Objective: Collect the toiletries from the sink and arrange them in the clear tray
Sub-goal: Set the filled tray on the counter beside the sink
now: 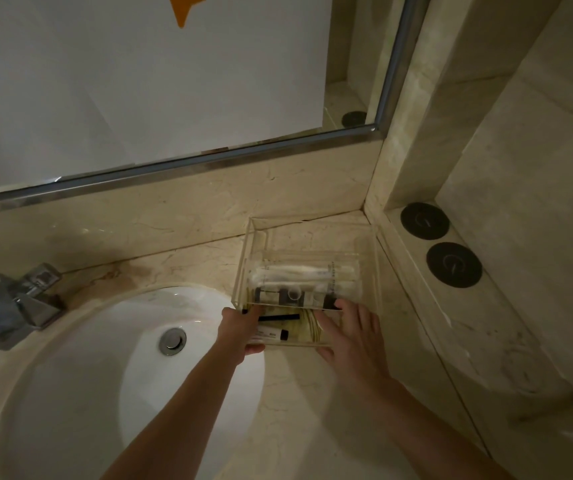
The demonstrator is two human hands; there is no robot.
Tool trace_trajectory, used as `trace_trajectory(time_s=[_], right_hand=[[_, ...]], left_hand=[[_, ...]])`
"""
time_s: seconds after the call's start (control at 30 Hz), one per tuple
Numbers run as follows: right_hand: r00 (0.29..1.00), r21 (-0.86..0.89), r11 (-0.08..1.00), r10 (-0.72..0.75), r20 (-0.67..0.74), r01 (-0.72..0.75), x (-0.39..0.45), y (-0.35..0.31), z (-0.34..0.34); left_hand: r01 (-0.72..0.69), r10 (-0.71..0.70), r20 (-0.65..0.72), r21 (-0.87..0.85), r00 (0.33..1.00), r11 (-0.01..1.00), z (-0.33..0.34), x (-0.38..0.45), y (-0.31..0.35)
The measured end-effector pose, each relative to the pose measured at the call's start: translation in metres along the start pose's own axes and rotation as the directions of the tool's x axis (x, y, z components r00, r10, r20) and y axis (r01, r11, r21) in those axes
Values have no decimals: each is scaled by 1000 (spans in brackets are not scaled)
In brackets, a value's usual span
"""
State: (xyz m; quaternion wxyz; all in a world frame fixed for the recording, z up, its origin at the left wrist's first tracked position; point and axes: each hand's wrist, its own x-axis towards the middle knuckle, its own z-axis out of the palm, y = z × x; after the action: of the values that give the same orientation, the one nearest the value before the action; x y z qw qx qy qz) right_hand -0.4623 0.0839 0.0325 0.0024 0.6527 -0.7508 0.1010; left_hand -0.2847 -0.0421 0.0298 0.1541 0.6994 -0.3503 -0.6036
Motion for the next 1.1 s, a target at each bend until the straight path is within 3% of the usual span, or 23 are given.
trace_trajectory(time_s=[0.13, 0.33, 0.5, 0.6, 0.9, 1.1], right_hand=[[999, -27, 999, -28, 45, 29, 7, 3, 3], [1000, 41, 999, -20, -15, 21, 14, 7, 4], [1000, 79, 997, -16, -25, 18, 22, 8, 4], [999, 88, 996, -24, -25, 26, 25, 10, 5], [1000, 62, 998, -9, -12, 9, 34, 13, -3], [998, 33, 998, 59, 8, -59, 44, 12, -4]], left_hand=[[5, -5, -32, -11, 999, 1000, 4, 0, 5], [-41, 37, -51, -82, 998, 996, 10, -3, 9], [-43, 48, 20, -213, 999, 976, 4, -5, 13], [-83, 95, 54, -186, 994, 979, -3, -5, 10], [-142, 135, -61, -131, 989, 981, -1, 4, 8], [-162, 159, -32, -304, 987, 939, -1, 4, 4]])
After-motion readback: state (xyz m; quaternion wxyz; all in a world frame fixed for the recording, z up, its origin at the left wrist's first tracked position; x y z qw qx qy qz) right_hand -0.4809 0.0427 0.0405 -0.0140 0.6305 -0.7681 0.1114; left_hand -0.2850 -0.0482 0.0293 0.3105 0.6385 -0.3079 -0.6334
